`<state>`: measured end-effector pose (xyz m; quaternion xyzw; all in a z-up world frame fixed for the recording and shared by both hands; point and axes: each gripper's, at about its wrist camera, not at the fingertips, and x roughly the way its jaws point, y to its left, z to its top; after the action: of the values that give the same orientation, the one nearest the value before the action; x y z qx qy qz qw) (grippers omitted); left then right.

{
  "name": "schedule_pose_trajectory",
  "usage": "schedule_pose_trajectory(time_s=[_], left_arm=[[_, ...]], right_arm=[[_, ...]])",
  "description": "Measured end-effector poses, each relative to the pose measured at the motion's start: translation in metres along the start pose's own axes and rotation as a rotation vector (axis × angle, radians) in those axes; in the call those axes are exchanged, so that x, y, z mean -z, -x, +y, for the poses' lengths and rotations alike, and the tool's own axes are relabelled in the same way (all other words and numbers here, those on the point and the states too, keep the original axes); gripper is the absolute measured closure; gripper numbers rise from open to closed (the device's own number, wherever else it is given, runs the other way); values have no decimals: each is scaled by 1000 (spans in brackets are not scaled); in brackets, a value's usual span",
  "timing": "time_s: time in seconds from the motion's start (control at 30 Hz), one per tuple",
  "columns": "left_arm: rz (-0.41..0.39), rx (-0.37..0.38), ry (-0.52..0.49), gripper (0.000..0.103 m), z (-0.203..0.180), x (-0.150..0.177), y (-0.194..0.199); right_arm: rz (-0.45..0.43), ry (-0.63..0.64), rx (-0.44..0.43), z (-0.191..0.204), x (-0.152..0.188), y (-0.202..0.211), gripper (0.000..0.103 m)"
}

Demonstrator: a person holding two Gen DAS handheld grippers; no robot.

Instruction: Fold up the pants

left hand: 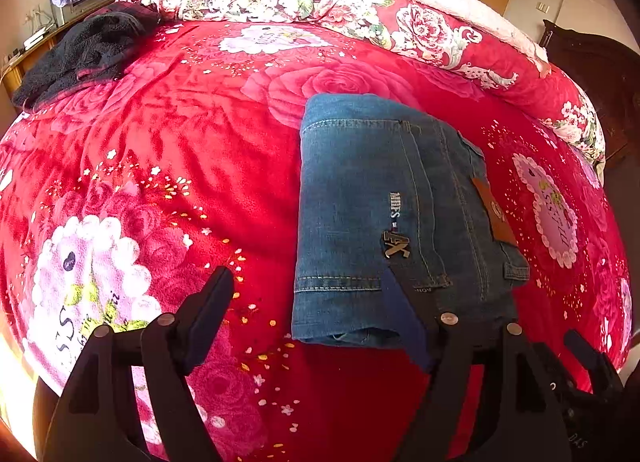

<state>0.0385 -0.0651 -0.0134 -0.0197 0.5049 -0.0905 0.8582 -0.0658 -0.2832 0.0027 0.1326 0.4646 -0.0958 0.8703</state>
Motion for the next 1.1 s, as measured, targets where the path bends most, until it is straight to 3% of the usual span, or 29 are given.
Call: schedule_pose_trajectory(time_s=[0.23, 0.4, 0.5, 0.6, 0.67, 0.73, 0.97, 1.1], left_arm=[[57, 69, 57, 26, 5, -14, -3], [126, 152, 118, 26, -4, -29, -12], [155, 146, 72, 26, -17, -30, -24], [233, 83, 61, 26, -16, -23, -50], [275, 118, 116, 26, -6, -20, -61], [261, 143, 164, 25, 3, -20, -59], [205, 89, 142, 24, 4, -22, -43], [135, -18, 93, 24, 5, -19, -27]], right_arm=[[29, -75, -95, -5, -23, -10, 0], [118, -177, -188, -11, -50, -40, 1], [120, -198, -216, -8, -63, -51, 3], [224, -96, -89, 4, -60, -78, 10], [292, -53, -51, 6, -50, -95, 10], [260, -58, -61, 4, -47, -90, 10], [195, -35, -36, -1, -43, -64, 8], [149, -28, -50, -3, -39, -44, 8]])
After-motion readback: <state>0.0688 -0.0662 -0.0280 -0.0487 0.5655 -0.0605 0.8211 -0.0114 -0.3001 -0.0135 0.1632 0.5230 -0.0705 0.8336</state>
